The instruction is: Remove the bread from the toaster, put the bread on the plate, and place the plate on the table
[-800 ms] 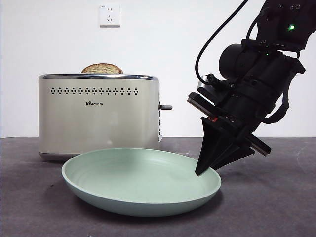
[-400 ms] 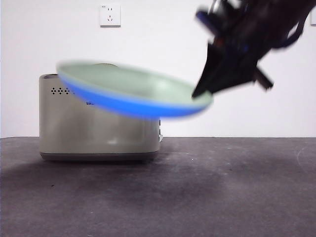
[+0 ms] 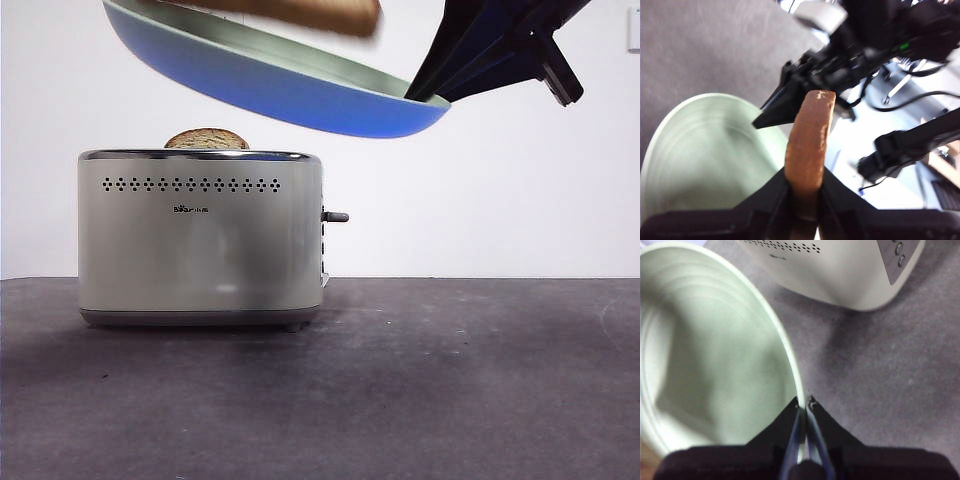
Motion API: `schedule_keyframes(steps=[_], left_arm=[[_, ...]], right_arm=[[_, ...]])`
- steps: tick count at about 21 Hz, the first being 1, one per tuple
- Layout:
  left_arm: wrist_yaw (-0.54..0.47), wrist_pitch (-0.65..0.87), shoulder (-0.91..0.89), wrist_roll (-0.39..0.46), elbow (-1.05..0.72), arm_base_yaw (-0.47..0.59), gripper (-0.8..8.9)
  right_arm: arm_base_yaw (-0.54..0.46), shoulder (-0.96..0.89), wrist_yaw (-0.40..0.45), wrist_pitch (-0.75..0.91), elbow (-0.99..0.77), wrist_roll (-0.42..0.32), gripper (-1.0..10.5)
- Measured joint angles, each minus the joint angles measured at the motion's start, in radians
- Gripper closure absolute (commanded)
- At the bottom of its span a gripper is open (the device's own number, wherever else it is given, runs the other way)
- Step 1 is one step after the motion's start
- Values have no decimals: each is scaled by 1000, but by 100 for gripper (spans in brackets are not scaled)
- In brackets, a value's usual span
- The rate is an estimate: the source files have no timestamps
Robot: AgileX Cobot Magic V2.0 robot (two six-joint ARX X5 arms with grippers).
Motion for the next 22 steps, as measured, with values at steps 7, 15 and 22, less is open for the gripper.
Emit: schedule_keyframes(steps=[7, 15, 22], left_arm=[[-243, 14, 176, -17, 0, -53, 802], [-259, 12, 194, -39, 0, -82, 277], [-256, -26, 193, -39, 13, -85, 278]], right_arm=[[12, 0, 43, -47, 0, -7, 959], [14, 0, 59, -92, 0, -15, 959], [15, 0, 64, -108, 0, -15, 959]])
